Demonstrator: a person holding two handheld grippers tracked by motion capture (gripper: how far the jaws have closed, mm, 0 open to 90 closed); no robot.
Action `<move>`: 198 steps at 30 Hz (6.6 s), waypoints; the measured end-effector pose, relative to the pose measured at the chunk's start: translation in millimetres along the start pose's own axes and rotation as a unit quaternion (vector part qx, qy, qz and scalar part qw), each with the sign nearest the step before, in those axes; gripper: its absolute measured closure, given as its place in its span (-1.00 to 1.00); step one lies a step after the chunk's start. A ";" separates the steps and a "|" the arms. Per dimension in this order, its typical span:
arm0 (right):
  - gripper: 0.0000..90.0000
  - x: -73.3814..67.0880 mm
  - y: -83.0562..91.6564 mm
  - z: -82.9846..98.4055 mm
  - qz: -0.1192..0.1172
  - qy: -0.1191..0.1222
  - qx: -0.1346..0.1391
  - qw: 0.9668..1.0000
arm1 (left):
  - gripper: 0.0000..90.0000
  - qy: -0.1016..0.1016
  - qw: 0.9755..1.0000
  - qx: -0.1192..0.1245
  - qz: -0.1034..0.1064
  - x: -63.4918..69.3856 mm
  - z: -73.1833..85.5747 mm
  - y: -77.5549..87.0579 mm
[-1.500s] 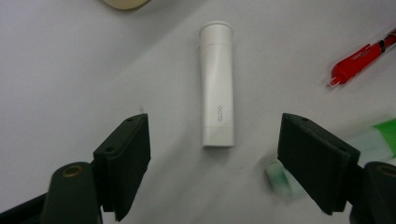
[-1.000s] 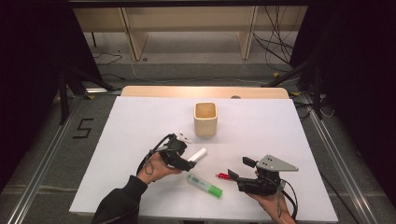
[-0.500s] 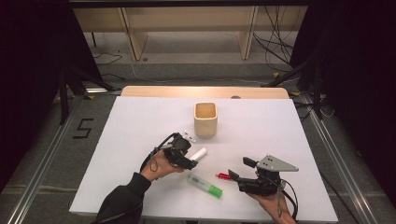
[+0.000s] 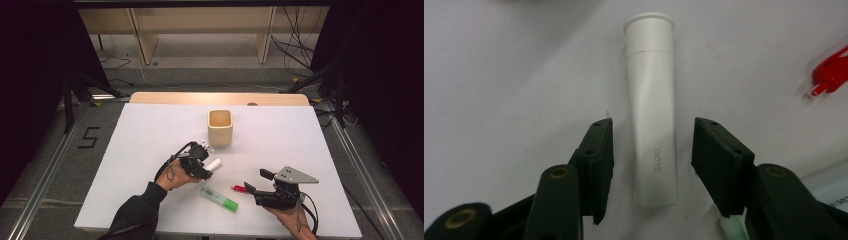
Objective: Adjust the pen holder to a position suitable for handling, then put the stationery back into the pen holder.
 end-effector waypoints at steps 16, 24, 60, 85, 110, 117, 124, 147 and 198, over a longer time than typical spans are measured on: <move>-0.42 1.7 -0.7 -0.1 0.000 -0.001 0.000 1.000 | 0.56 -0.015 0.999 -0.032 -0.018 -1.5 -1.5 -6.4; -0.42 1.2 -0.4 -0.8 0.001 -0.002 0.002 1.000 | 0.57 -0.004 1.000 -0.002 -0.010 -2.7 1.1 -0.6; -0.44 -21.6 -47.1 -36.2 -0.086 -0.065 0.034 0.994 | 0.57 0.074 0.960 0.272 -0.001 3.1 29.5 65.6; -0.19 -33.2 -95.3 -54.4 -0.135 -0.126 0.044 0.982 | 0.57 0.075 0.947 0.313 0.006 23.9 30.0 66.9; 0.47 -31.5 -106.9 -54.9 -0.168 -0.203 0.059 0.963 | 0.57 0.067 0.945 0.320 0.005 27.6 29.3 67.5; 0.50 -32.0 -104.0 -55.1 -0.161 -0.195 0.065 0.965 | -0.14 0.058 0.957 0.283 0.037 34.3 29.8 72.5; 0.50 -21.3 -95.5 -59.1 -0.127 -0.165 0.067 0.976 | -0.40 0.050 0.957 0.282 0.046 24.2 42.4 78.5; 0.50 -2.5 -78.0 -79.7 -0.069 -0.091 0.074 0.991 | -0.62 0.064 0.948 0.310 0.032 5.9 82.3 87.3; 0.50 70.2 -120.4 -168.5 0.044 -0.081 0.062 0.994 | -0.65 0.078 0.943 0.323 0.016 -9.9 97.0 87.3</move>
Point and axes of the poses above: each handheld gripper's, and its own axes: y roughly backward along the jaws, z roughly out of its underside, x roughly to its right, the point moved 7 cm from there along -y, roughly forward along the jaws, and after that the axes turned 8 degrees about -z, right-handed, at the moved point
